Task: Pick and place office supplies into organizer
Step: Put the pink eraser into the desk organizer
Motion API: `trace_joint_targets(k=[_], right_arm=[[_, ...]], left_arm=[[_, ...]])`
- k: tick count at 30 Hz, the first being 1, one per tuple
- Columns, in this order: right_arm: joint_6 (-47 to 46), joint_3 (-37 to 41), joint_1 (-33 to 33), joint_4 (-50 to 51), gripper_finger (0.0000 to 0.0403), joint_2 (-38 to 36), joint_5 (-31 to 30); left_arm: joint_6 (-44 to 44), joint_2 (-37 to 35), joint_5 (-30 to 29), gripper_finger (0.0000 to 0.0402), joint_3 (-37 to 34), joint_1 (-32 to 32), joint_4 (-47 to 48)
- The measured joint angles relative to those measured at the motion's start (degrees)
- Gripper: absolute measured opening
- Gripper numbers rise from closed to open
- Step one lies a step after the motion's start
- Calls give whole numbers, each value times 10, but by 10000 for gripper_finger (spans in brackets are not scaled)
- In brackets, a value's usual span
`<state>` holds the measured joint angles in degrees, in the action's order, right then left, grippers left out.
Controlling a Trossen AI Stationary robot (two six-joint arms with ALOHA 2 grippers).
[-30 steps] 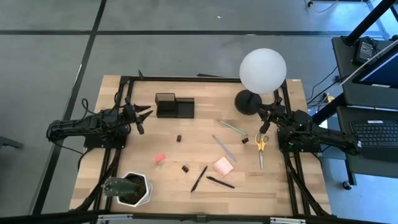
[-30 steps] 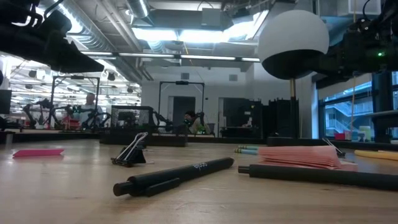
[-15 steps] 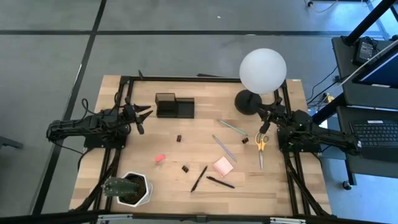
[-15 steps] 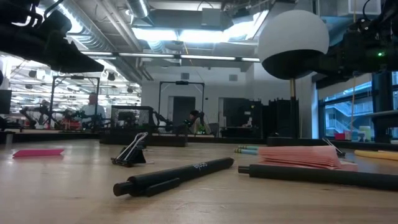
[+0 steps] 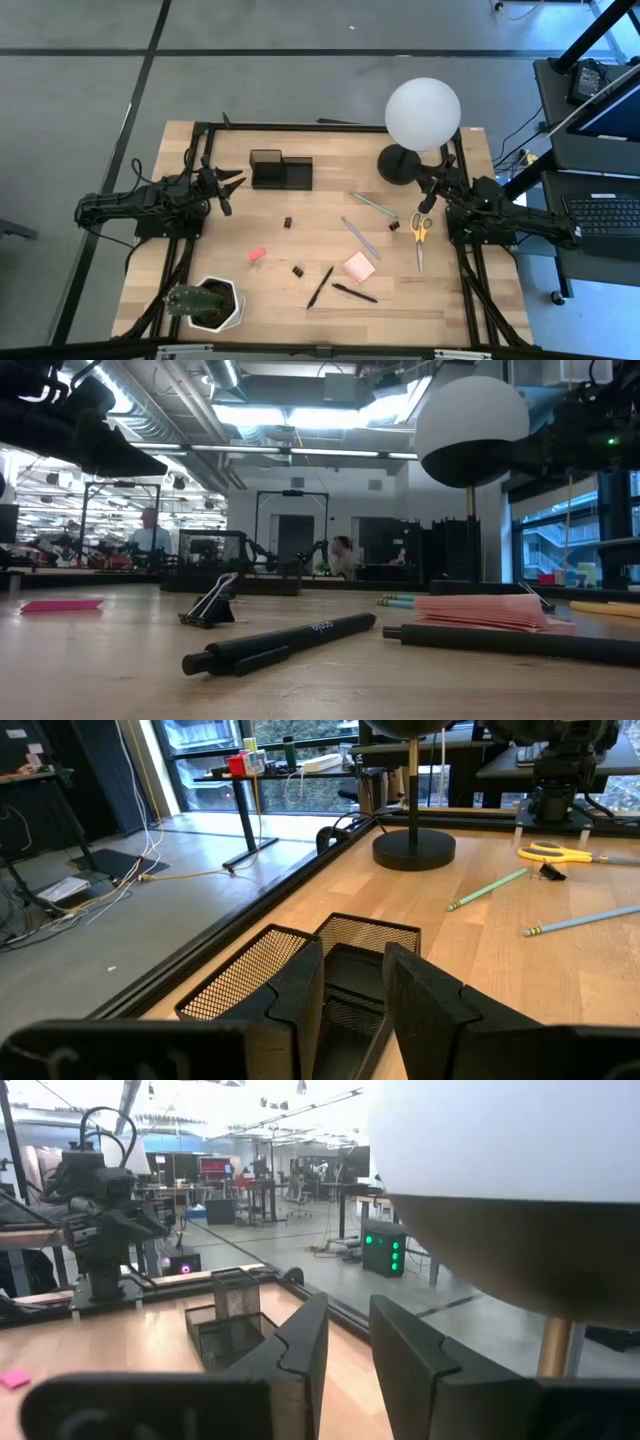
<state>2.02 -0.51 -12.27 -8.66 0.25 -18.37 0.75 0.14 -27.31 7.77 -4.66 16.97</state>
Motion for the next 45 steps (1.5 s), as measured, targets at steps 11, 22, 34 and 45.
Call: trace_joint_targets(k=[11,22,34,45], right_arm=[[-8,0,0,0,81,0,0],[-111,0,0,-4,81,0,1],[-87,0,0,22,81,0,4],[-78,0,0,44,81,0,5]], left_arm=[[0,0,0,102,0,0,0],[0,0,0,102,0,0,0],[0,0,0,102,0,0,0],[0,0,0,102,0,0,0]])
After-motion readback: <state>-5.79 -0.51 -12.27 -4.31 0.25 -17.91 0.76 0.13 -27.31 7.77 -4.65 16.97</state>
